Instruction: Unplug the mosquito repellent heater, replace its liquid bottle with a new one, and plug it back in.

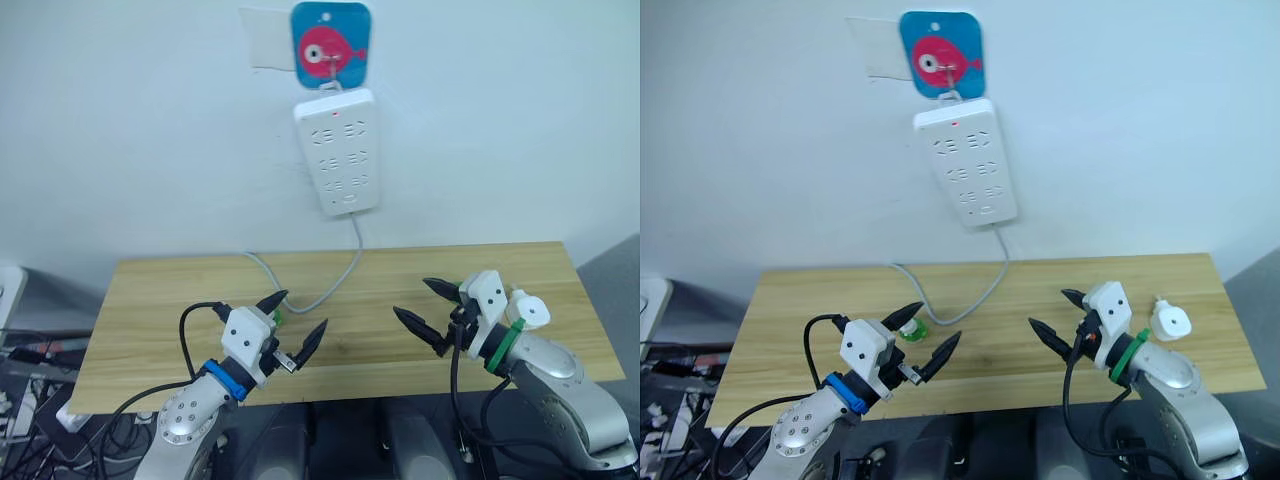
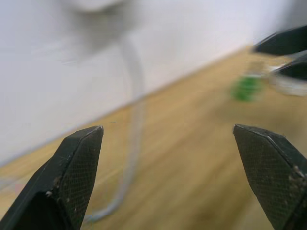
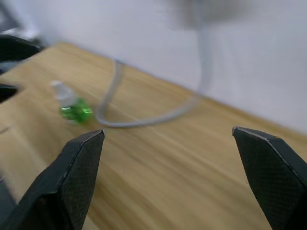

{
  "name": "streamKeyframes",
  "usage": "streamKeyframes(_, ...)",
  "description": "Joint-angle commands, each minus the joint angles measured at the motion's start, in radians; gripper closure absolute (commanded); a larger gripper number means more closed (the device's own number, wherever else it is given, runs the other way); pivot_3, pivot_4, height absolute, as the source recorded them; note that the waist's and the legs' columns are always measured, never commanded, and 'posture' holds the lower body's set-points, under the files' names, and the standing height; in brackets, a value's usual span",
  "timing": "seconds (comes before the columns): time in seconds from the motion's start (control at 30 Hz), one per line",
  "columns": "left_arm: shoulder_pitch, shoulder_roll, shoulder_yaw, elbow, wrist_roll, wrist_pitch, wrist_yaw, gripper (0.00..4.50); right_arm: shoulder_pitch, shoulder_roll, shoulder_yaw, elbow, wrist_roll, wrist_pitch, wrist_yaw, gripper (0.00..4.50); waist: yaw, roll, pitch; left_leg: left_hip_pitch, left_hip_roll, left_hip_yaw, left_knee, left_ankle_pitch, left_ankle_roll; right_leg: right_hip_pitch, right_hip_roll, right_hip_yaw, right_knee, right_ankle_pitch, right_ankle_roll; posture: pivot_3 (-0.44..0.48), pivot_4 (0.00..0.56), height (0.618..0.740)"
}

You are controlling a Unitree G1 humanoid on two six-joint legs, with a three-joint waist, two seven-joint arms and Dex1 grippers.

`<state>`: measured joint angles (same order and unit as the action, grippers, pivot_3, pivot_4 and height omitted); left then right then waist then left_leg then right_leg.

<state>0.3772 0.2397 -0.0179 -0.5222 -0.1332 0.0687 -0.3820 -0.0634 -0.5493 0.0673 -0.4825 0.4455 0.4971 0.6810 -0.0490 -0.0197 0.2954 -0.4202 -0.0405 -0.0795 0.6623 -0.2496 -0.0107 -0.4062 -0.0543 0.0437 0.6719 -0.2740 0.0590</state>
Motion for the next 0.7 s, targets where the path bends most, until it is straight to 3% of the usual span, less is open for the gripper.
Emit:
streamKeyframes(0.03, 0.082, -0.05, 0.041, 0.059, 0.043, -0.122, 0.089, 0.0, -0.085, -0.038, 0.044, 0.032, 0.032, -0.022, 0.154, 0.04, 0.004, -0.001, 0.001, 0.0, 0.0, 0.0, 0.0, 0.0, 0.0, 0.0, 0.0, 0.0, 0.0, 0.0, 0.0, -0.009, 0.315, 0.74)
streamKeyframes(0.2, 0.08, -0.089, 0.064, 0.202, 0.076, -0.229, 0.142, 0.0, -0.173, -0.062, 0.055, 0.097, 0.046, -0.022, 0.257, 0.04, 0.027, -0.003, 0.002, -0.003, 0.0, -0.005, -0.001, 0.0, 0.0, 0.0, 0.0, -0.004, -0.004, 0.0, 0.0, 0.003, 0.32, 0.74)
streamKeyframes(0.43, -0.064, -0.129, 0.039, 0.447, 0.068, -0.32, 0.141, 0.0, -0.251, -0.09, 0.082, 0.113, 0.055, -0.011, 0.358, 0.04, 0.025, -0.003, 0.002, -0.005, -0.001, -0.003, -0.001, 0.0, 0.0, 0.0, -0.001, -0.004, -0.008, 0.002, 0.002, -0.011, 0.323, 0.74)
streamKeyframes(0.7, -0.255, -0.177, 0.048, 0.766, 0.11, -0.435, 0.213, 0.0, -0.278, -0.072, 0.088, 0.079, 0.065, 0.037, 0.328, 0.04, 0.018, -0.003, 0.002, -0.005, -0.001, -0.004, -0.001, 0.0, 0.0, 0.0, -0.001, -0.004, -0.007, 0.003, 0.001, -0.04, 0.32, 0.74)
